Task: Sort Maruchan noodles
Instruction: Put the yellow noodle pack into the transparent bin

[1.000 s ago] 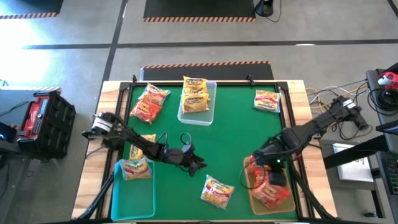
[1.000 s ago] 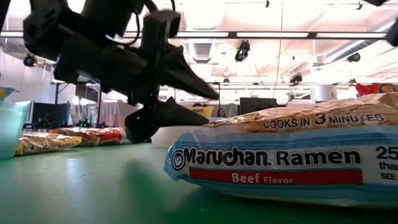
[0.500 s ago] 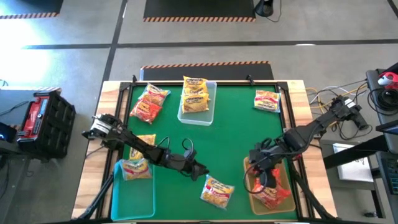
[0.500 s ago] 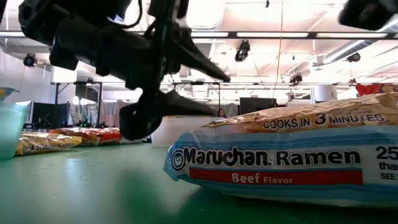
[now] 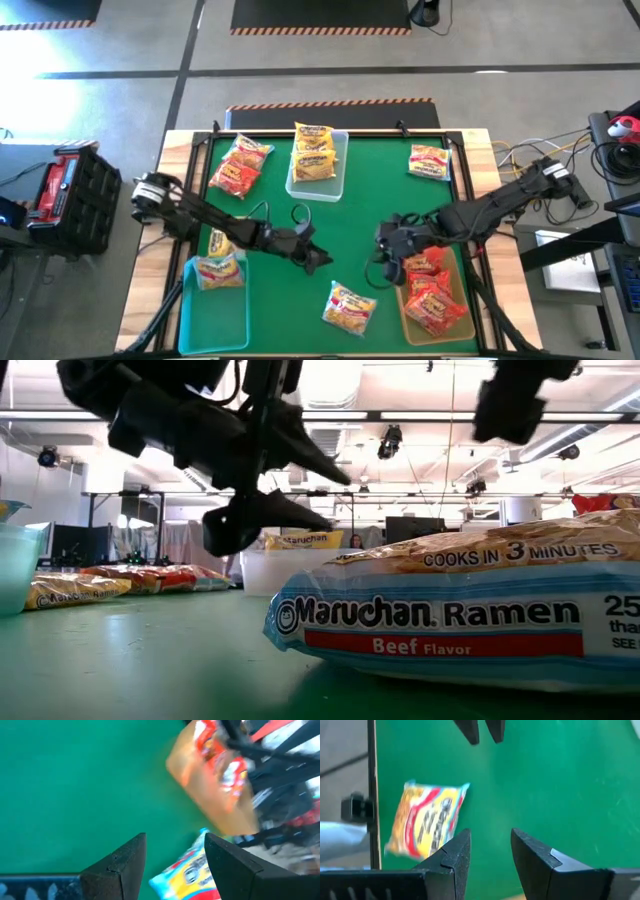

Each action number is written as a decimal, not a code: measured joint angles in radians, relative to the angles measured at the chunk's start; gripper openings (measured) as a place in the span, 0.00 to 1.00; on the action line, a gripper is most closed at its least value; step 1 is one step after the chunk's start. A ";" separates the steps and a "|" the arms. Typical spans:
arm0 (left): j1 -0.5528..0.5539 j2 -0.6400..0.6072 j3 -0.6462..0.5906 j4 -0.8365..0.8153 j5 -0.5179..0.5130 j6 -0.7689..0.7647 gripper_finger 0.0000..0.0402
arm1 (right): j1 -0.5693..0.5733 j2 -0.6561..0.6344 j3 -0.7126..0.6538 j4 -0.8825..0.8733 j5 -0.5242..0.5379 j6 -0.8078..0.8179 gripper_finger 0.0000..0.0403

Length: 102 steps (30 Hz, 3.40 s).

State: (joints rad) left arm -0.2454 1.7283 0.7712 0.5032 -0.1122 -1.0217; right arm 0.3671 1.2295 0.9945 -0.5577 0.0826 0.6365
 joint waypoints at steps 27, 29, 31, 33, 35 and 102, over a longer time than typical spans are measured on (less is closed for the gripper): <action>0.046 -0.808 -0.326 -0.974 -0.136 -0.068 0.46 | -0.173 0.232 -0.009 0.260 -0.015 0.008 0.32; 0.046 -0.835 -0.334 -0.993 -0.142 -0.079 0.46 | -0.173 0.233 -0.010 0.256 -0.014 0.008 0.32; 0.045 -0.857 -0.338 -1.017 -0.148 -0.080 0.46 | -0.173 0.234 -0.010 0.280 -0.014 0.011 0.32; 0.046 -0.867 -0.332 -1.065 -0.153 -0.081 0.46 | -0.173 0.232 -0.010 0.310 -0.016 0.040 0.32; 0.046 -0.874 -0.312 -1.172 -0.152 -0.091 0.46 | -0.173 0.233 -0.010 0.364 -0.036 0.076 0.32; -0.002 -0.305 0.077 -1.211 0.054 0.171 0.40 | -0.163 0.215 -0.009 0.301 -0.186 -0.126 0.32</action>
State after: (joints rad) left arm -0.2471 1.4236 0.8477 -0.7078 -0.0580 -0.8502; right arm 0.2043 1.4445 0.9852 -0.2565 -0.1036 0.5106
